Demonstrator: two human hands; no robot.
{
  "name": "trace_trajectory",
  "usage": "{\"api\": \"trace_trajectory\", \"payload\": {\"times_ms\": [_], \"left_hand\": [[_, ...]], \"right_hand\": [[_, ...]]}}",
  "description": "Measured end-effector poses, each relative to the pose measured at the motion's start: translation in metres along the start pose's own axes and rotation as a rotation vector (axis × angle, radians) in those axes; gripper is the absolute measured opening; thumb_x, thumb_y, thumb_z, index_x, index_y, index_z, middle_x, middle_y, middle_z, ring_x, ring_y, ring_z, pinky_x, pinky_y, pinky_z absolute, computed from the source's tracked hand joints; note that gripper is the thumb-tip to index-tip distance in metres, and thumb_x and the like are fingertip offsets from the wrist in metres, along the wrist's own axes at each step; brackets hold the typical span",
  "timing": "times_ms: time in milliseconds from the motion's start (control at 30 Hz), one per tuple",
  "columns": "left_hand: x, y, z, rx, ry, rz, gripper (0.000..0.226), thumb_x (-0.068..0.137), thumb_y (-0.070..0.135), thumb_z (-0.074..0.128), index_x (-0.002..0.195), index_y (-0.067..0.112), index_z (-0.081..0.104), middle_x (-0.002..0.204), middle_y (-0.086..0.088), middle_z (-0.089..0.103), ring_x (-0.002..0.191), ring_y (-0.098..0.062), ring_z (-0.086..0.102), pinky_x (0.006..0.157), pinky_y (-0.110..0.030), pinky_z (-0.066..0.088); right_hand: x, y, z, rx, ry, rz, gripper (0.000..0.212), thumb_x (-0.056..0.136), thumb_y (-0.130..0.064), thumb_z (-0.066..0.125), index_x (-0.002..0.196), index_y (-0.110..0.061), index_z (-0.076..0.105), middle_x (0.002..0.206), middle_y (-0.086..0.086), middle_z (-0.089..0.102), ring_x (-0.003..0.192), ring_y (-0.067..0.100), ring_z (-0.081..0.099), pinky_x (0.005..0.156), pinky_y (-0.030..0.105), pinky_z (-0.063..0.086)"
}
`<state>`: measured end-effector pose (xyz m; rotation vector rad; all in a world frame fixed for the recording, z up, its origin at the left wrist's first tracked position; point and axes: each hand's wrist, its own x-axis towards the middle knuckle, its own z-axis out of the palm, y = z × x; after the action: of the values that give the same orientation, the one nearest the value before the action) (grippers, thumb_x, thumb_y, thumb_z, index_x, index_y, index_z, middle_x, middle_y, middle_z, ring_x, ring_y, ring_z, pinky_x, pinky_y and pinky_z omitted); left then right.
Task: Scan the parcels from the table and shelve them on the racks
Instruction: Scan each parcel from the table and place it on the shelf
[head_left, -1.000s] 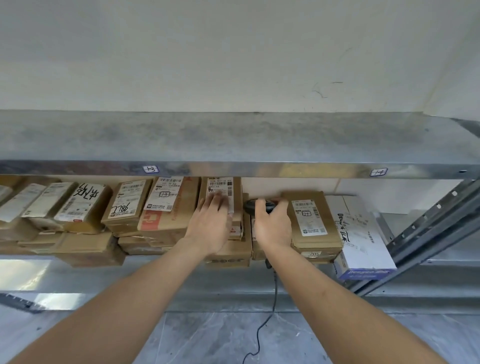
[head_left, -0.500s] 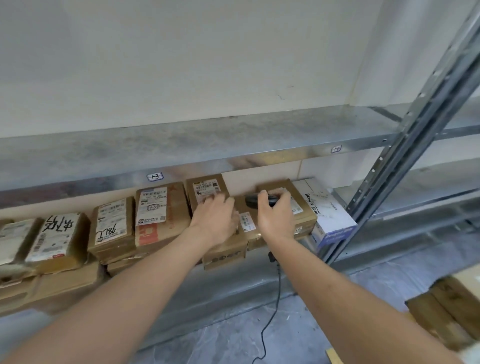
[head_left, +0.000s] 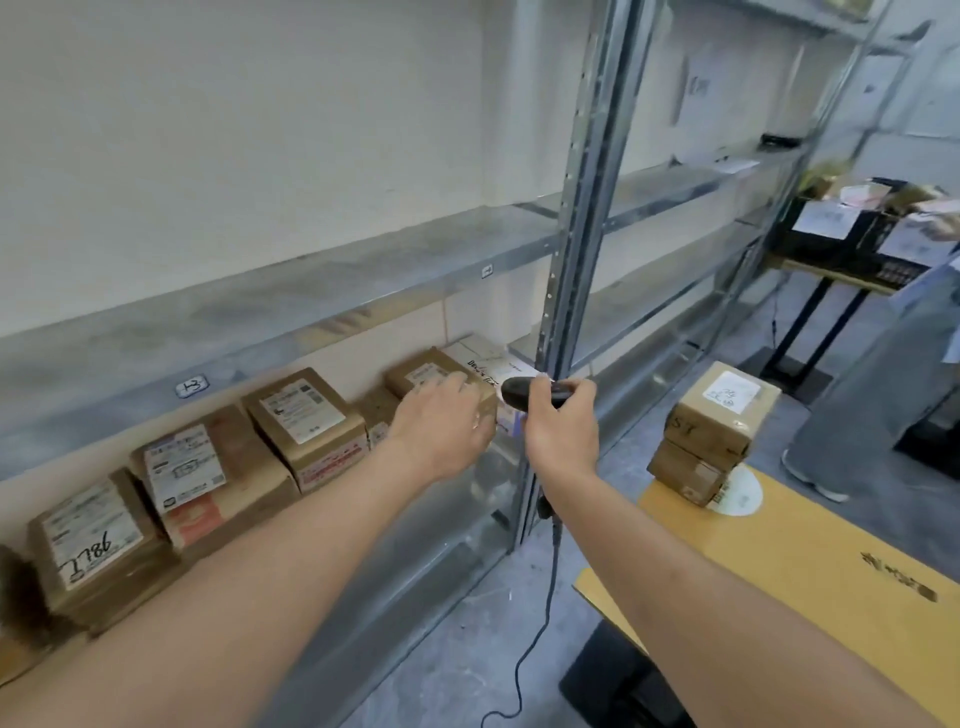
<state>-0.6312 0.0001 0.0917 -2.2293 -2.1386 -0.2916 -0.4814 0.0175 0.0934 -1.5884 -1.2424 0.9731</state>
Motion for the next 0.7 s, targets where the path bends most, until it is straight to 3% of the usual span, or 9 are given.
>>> {"api": "trace_trajectory", "payload": {"times_ms": [100,233,367,467,700], "left_hand": [[0.008,0.037,-0.003,-0.002,-0.006,0.078,0.044,0.101,0.049,0.043,0.127,0.018,0.059,0.132,-0.007,0.059,0.122,-0.032,0.056,0.103,-0.048,0.047],[0.024,0.092,-0.003,-0.014,-0.016,0.178,0.042,0.101,0.048,0.047,0.124,0.016,0.059,0.125,-0.006,0.058,0.118,-0.031,0.056,0.099,-0.044,0.046],[0.046,0.158,0.001,-0.026,-0.024,0.268,0.052,0.103,0.052,0.045,0.140,0.017,0.054,0.140,-0.003,0.055,0.127,-0.028,0.053,0.103,-0.043,0.046],[0.064,0.208,0.009,-0.027,-0.060,0.324,0.053,0.105,0.051,0.045,0.145,0.017,0.050,0.146,-0.004,0.052,0.134,-0.028,0.050,0.107,-0.043,0.044],[0.106,0.304,0.036,-0.035,-0.101,0.318,0.056,0.104,0.053,0.045,0.148,0.019,0.048,0.149,-0.002,0.051,0.133,-0.026,0.051,0.106,-0.044,0.047]], "right_hand": [[0.004,0.009,-0.037,0.021,0.076,0.010,0.029,0.102,-0.055,0.045,0.113,-0.028,0.044,0.097,-0.002,0.067,0.089,0.025,0.068,0.082,0.049,0.056],[0.013,0.025,-0.093,0.032,0.167,0.034,0.032,0.103,-0.056,0.046,0.117,-0.028,0.046,0.097,-0.004,0.067,0.088,0.022,0.068,0.072,0.041,0.049],[0.032,0.046,-0.151,0.039,0.239,0.071,0.035,0.097,-0.062,0.045,0.115,-0.032,0.046,0.096,-0.003,0.070,0.088,0.025,0.070,0.086,0.052,0.057],[0.051,0.060,-0.199,0.033,0.274,0.099,0.025,0.098,-0.058,0.046,0.106,-0.034,0.044,0.098,-0.001,0.069,0.088,0.025,0.068,0.083,0.050,0.057],[0.105,0.092,-0.293,0.023,0.288,0.118,0.025,0.103,-0.053,0.047,0.113,-0.031,0.046,0.100,-0.007,0.065,0.089,0.019,0.067,0.079,0.045,0.057]]}}
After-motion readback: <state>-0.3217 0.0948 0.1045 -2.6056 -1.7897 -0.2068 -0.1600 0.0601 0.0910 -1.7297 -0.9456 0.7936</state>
